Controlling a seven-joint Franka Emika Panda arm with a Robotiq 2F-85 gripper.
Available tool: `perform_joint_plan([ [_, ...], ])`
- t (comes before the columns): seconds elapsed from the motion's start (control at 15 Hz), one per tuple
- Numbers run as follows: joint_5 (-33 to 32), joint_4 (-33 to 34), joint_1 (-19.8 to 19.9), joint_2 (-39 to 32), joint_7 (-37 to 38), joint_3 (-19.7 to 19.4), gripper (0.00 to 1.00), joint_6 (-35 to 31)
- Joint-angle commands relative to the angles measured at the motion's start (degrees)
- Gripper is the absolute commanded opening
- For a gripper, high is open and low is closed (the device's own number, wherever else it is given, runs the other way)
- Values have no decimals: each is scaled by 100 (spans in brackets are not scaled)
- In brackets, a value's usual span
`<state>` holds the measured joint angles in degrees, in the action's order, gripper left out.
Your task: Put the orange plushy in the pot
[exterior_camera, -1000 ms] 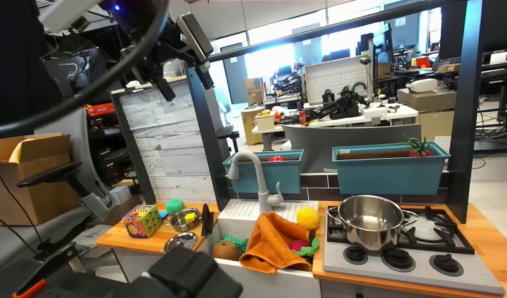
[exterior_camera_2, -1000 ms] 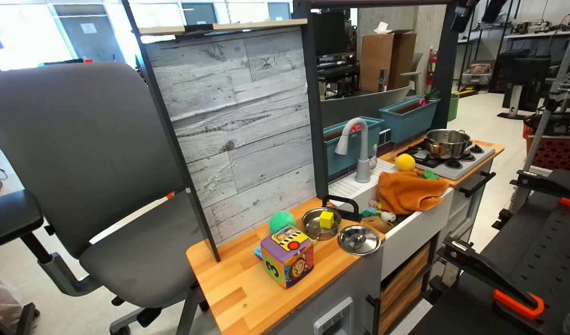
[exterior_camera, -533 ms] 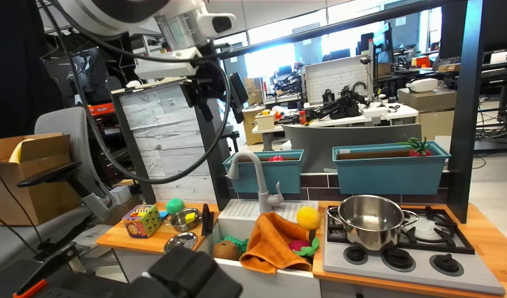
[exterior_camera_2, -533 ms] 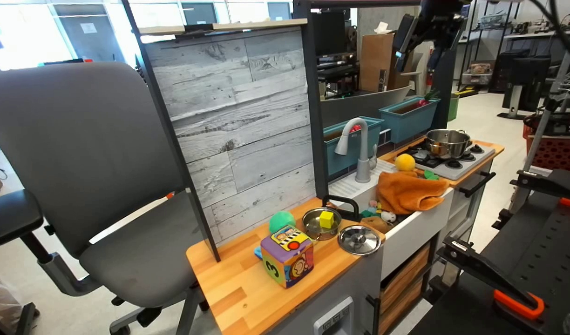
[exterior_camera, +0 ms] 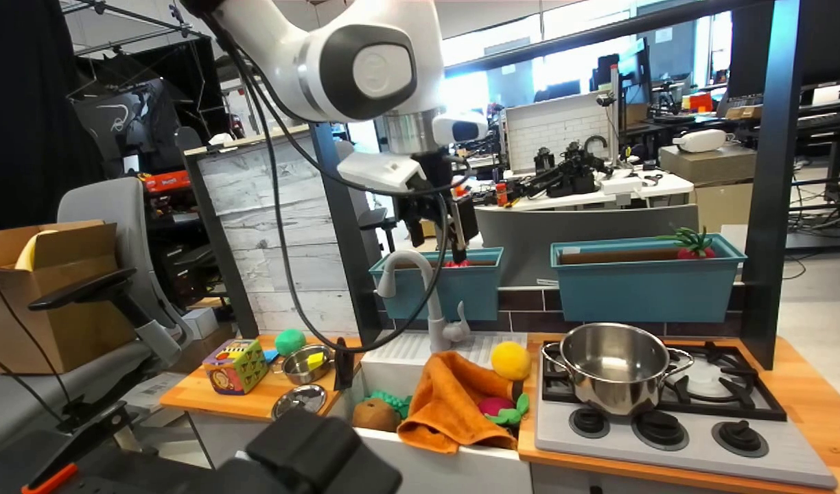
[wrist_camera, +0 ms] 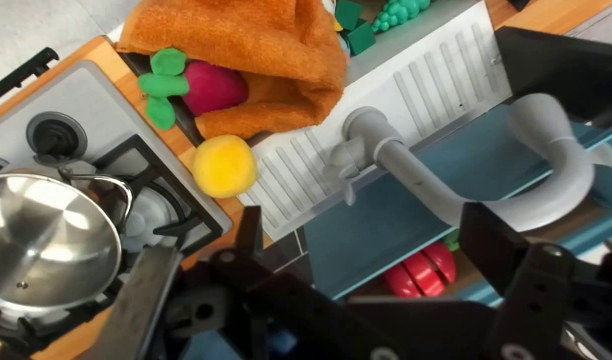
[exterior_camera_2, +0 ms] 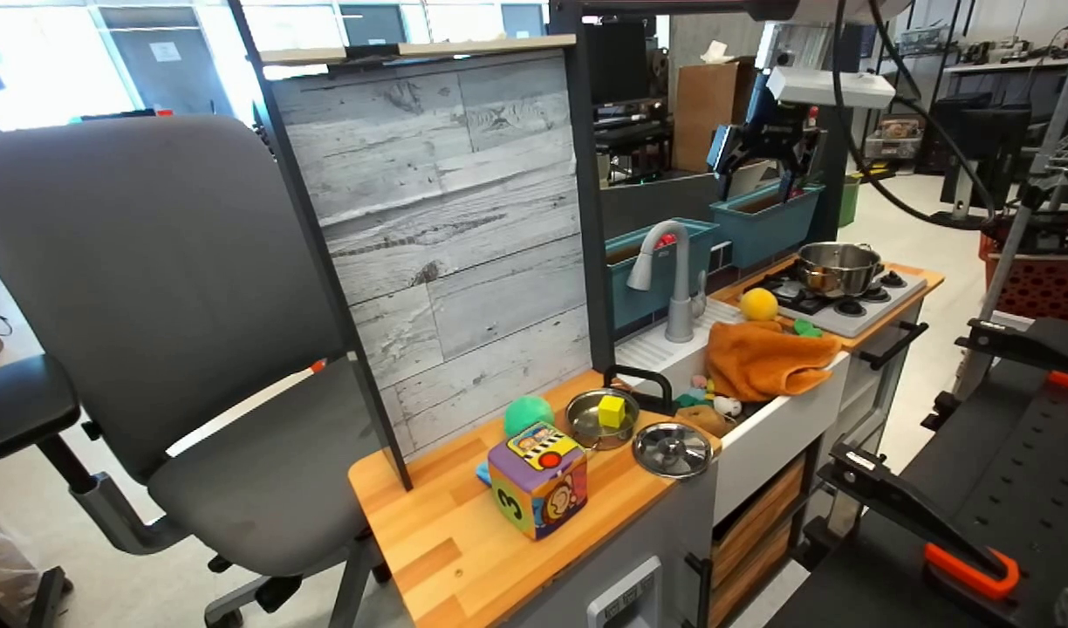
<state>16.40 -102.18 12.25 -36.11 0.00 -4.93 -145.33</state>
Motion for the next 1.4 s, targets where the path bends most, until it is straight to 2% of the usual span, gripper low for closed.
perform_joint_plan([
  [0.0, 104, 1414, 317, -1088, 486, 31, 100, 619],
  [0.27, 344, 2586, 585, -2112, 1172, 46, 100, 493],
  [0.53, 280, 3685, 672, -3017, 1881, -39, 100, 799],
  [1.07, 143, 5742, 819, -4135, 2568, -82, 100, 2956],
  [1.33, 182, 6273, 947, -4420, 2639, -86, 100, 3496],
])
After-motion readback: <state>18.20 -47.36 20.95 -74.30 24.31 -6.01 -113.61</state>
